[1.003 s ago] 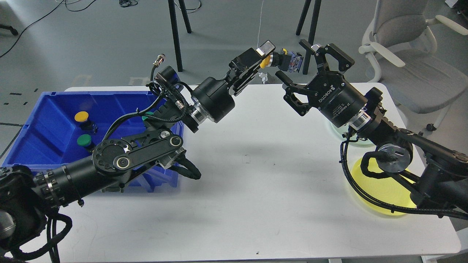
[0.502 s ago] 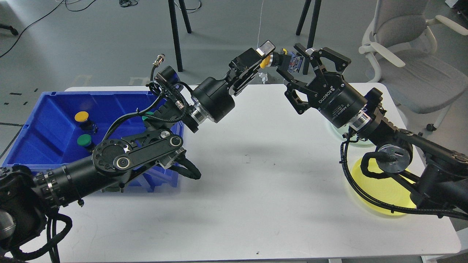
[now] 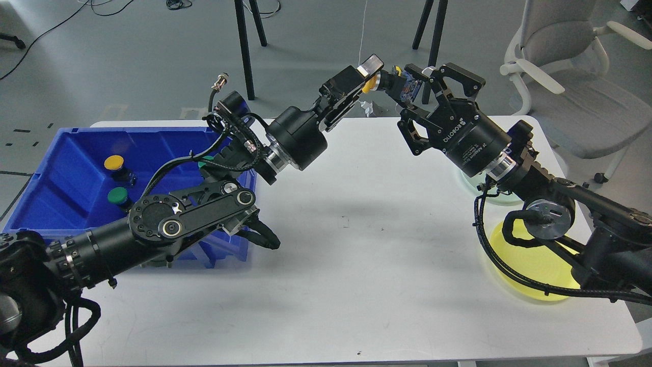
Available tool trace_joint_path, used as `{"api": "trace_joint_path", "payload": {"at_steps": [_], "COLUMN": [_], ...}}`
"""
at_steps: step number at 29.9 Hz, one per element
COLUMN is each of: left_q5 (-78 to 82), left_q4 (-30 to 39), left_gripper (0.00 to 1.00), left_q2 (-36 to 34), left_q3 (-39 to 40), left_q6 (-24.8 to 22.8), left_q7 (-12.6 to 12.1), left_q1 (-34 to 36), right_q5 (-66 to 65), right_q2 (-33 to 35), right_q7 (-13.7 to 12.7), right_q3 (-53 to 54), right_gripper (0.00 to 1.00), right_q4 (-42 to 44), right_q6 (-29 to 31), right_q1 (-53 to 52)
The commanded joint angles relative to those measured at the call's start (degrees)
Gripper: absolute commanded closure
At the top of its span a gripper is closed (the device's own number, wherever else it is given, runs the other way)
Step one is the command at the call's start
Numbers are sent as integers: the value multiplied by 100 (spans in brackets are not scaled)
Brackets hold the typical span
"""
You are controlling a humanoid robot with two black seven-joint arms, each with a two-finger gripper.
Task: Pass button and place on color plate
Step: 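Close the right gripper on the yellow button and release the left gripper, then carry the yellow button with the right gripper onto the yellow plate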
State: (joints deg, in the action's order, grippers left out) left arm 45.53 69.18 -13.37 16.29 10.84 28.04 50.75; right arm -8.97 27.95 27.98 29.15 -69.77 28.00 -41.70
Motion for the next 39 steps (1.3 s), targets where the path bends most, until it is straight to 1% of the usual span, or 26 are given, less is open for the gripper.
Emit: {"api": "trace_joint_path", "payload": {"at_steps": [1,4,6,14,18,26,29,31,35,39], "left_q5": [0,9,9,0,-17,-35,-44,-44,-53,-53], "left_q4": [-1,-1,-1,17,17,17,17,17,17,17], "left_gripper": [59,55,48,30,25,21,21,21,21,21], "left_q2": [1,18,45,45,45,45,45,45,45,54], "left_q3": [-3,-3,-3,-3,6,6,6,6,6,15], "left_q6": [6,85,103,94,103,103,103,103,120,120], "left_q7": [-4,-4,-4,-4,-4,-4,-4,-4,-4,-4], "left_q1": [-4,-13,-30,-30,-30,-13,-13,-13,-13,-13], "right_q5": [1,1,-8,-8,-8,1,10,36,45,27], "right_q2": [0,0,0,-35,-35,88,394,518,685,931], "right_q7": [2,2,2,2,2,2,2,2,2,2], "right_q3": [3,3,-15,-164,-164,-50,213,450,1258,1646], "right_gripper": [77,78,79,81,81,83,83,83,83,83], "right_q4": [-1,-1,-1,7,25,16,25,42,270,534], "right_q6": [0,0,0,0,0,0,0,0,0,0], "right_q1": [-4,4,4,22,48,267,470,724,1496,2200]}}
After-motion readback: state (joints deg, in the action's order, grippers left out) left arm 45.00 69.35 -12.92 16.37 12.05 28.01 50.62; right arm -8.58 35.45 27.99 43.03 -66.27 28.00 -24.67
